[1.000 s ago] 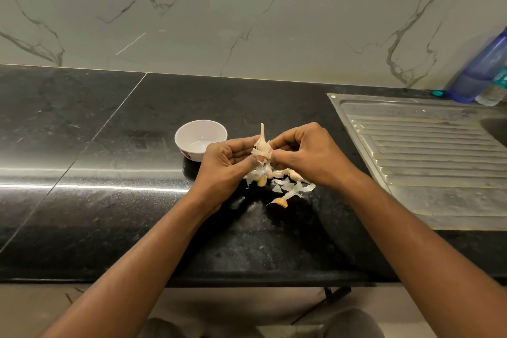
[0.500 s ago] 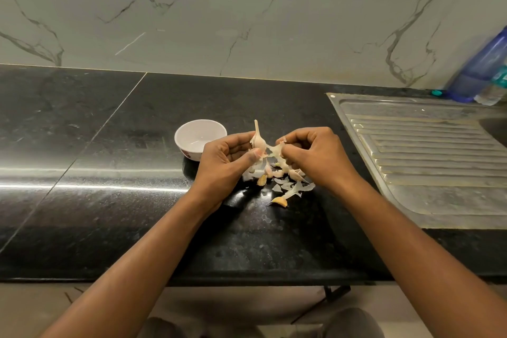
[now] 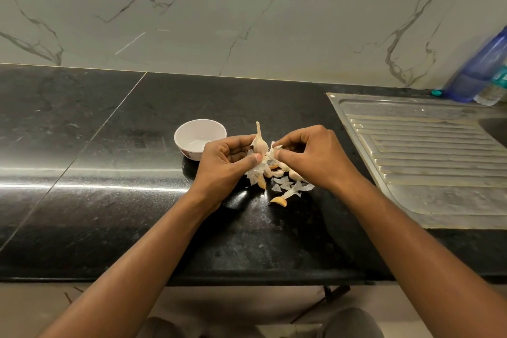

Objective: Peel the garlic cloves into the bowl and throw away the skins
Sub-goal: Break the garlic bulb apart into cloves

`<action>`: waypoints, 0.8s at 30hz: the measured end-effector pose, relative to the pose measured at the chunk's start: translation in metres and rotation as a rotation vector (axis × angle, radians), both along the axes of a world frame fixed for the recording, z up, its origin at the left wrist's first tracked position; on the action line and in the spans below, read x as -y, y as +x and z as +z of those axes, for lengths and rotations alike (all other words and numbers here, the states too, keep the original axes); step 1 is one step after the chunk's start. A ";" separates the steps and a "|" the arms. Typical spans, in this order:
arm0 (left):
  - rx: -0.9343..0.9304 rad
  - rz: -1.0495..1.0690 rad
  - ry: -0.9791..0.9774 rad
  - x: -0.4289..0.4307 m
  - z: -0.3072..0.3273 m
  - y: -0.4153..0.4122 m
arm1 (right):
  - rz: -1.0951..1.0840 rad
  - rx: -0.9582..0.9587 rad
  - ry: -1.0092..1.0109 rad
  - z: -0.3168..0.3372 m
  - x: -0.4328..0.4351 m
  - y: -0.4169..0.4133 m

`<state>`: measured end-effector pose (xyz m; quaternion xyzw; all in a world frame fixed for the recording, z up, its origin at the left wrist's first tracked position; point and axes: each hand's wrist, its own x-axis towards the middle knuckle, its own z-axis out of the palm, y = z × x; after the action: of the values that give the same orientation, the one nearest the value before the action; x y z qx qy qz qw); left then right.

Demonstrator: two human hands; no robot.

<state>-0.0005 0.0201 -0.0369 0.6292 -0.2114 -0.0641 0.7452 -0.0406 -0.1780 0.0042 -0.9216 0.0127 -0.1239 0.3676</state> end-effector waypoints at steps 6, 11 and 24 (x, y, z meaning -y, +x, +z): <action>0.015 -0.011 0.013 0.000 -0.003 0.002 | 0.003 -0.002 0.053 0.002 -0.003 0.003; 0.041 -0.023 0.036 -0.001 -0.005 0.003 | 0.035 -0.021 0.112 0.003 -0.007 0.002; 0.056 -0.079 0.087 -0.001 -0.008 0.006 | 0.146 -0.100 0.131 0.004 0.000 0.001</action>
<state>0.0053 0.0211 -0.0450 0.6538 -0.2539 -0.0847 0.7077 -0.0392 -0.1778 0.0084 -0.8990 -0.0284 -0.0497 0.4342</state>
